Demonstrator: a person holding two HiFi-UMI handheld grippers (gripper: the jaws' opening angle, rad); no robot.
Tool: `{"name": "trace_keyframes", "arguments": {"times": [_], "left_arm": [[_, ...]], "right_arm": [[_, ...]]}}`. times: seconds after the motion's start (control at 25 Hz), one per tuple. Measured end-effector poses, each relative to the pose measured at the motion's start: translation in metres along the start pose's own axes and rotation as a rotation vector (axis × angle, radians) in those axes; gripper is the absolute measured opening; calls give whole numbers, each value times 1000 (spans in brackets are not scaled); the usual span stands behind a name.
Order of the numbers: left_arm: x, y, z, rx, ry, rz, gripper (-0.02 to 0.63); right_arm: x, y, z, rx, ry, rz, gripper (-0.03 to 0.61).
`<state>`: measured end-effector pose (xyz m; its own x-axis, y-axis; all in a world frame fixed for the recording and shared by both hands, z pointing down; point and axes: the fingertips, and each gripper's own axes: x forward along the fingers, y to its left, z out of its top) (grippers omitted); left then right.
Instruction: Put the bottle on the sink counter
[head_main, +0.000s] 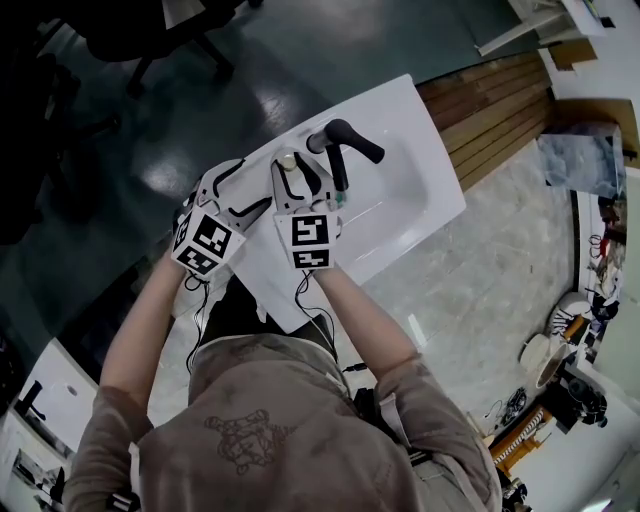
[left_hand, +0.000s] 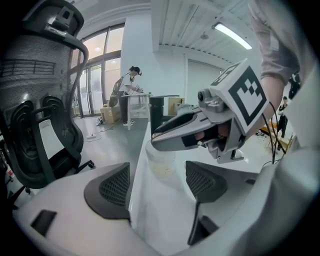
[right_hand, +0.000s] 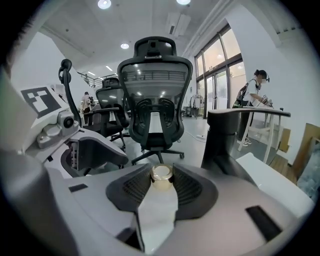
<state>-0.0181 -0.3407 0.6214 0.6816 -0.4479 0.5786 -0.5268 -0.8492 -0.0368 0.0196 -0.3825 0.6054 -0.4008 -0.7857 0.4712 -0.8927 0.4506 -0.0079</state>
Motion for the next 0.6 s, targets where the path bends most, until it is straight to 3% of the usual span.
{"name": "trace_keyframes", "arguments": {"times": [0.6], "left_arm": [[-7,-5,-2,5,-3,19,333]], "right_arm": [[0,-5,-8,33,-61,-52,146]]}}
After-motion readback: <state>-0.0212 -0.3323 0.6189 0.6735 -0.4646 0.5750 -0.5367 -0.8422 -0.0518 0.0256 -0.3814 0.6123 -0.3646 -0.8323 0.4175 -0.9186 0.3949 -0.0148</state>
